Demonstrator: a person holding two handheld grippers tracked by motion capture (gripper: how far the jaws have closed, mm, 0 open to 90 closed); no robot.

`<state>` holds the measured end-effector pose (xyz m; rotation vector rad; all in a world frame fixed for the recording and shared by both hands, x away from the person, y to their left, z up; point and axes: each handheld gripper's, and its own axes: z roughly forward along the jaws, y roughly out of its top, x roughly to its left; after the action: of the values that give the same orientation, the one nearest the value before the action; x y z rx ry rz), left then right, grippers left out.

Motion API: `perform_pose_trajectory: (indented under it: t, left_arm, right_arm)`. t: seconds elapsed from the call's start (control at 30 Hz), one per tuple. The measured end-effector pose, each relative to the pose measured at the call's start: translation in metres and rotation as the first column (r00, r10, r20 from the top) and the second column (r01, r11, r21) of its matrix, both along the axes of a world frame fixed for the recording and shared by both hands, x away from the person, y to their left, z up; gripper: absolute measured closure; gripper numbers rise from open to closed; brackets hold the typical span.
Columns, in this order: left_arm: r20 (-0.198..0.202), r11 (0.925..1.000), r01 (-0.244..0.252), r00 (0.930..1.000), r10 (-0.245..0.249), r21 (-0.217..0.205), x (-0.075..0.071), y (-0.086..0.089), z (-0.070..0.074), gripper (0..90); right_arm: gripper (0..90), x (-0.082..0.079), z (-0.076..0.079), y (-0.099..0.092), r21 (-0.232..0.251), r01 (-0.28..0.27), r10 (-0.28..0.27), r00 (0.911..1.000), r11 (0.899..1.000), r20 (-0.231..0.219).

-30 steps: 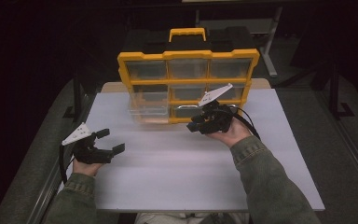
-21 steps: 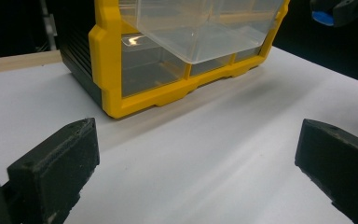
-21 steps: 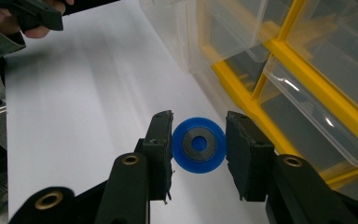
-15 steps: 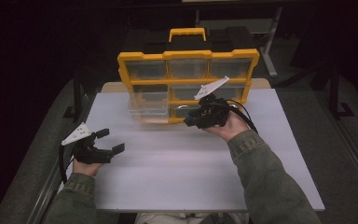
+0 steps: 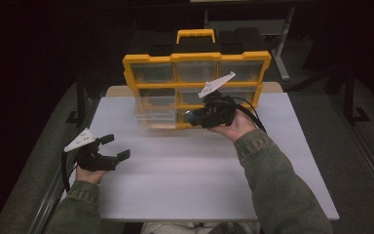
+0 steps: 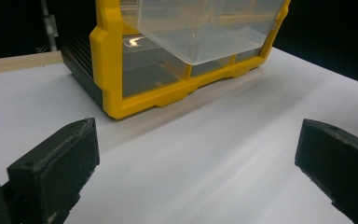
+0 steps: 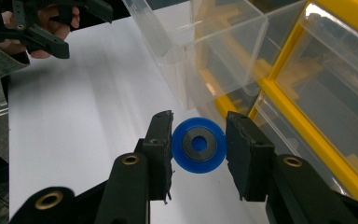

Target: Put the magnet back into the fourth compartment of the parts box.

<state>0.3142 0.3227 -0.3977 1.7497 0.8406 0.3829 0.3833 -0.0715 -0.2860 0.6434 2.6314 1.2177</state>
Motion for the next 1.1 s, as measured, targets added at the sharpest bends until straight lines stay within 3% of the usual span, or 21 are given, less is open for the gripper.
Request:
perform_pose_trajectory:
  t: [1.1]
  left_arm:
    - [0.0, 1.0, 0.001, 1.0, -0.001, -0.002, 0.001, 0.0, 0.0, 0.0]
  right_arm:
    - [61.3, 0.015, 0.034, 0.021, 0.005, -0.013, 0.012, 0.9989, 1.0, 0.045]
